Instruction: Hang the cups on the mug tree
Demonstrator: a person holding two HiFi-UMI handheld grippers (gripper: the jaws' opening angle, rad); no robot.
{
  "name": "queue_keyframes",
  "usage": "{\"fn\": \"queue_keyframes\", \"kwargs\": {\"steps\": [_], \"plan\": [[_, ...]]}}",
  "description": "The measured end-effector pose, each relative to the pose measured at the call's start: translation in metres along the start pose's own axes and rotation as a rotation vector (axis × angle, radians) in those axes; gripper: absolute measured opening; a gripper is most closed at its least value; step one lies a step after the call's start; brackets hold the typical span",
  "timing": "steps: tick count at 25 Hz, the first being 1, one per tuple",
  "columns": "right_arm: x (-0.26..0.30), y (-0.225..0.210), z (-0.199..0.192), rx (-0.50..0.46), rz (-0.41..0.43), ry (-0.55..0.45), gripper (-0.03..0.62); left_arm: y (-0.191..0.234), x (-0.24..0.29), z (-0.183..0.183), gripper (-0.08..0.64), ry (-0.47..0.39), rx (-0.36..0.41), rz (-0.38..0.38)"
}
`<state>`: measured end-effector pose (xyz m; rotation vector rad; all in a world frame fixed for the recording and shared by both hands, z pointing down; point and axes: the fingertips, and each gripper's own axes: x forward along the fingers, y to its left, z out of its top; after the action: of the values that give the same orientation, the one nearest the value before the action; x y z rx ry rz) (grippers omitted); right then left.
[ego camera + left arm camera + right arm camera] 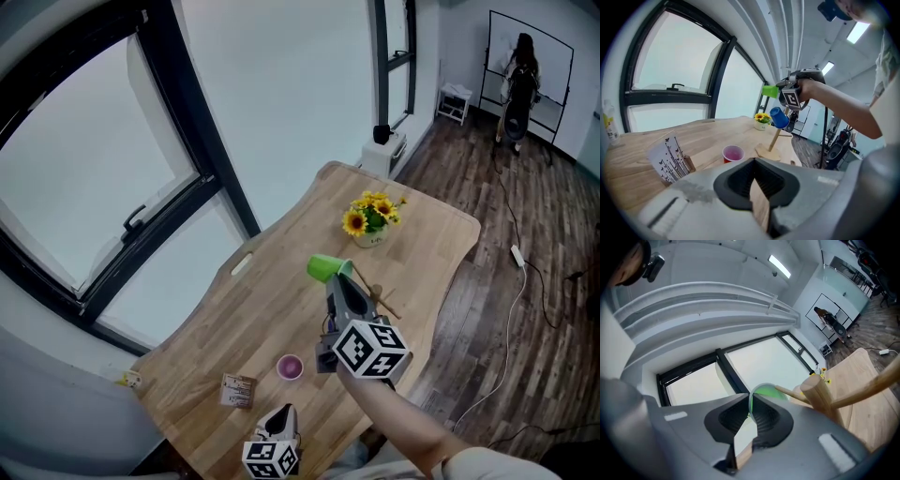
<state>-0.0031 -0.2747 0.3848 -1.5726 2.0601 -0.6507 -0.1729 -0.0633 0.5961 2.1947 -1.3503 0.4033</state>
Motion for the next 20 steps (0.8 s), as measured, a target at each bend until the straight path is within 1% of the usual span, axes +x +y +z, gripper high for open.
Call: {"fn": "queue_keyframes", "kwargs": {"steps": [9,13,20], "plan": [[-0.007,0.001,0.011,-0.013,-0.020,-0.056,0.023,0.010,0.002,0.002,0.005,-0.014,-0.021,-0.004],[-0.012,-0.003,0.014,-0.002,-0.034,-0.056,0.021,0.013,0.001,0.005,0.005,-0.025,-0.024,0.002],[-0.023,-0.009,0.015,-0.012,-0.043,-0.053,0.016,0.011,0.001,0.004,0.005,-0.033,-0.022,0.005]]}}
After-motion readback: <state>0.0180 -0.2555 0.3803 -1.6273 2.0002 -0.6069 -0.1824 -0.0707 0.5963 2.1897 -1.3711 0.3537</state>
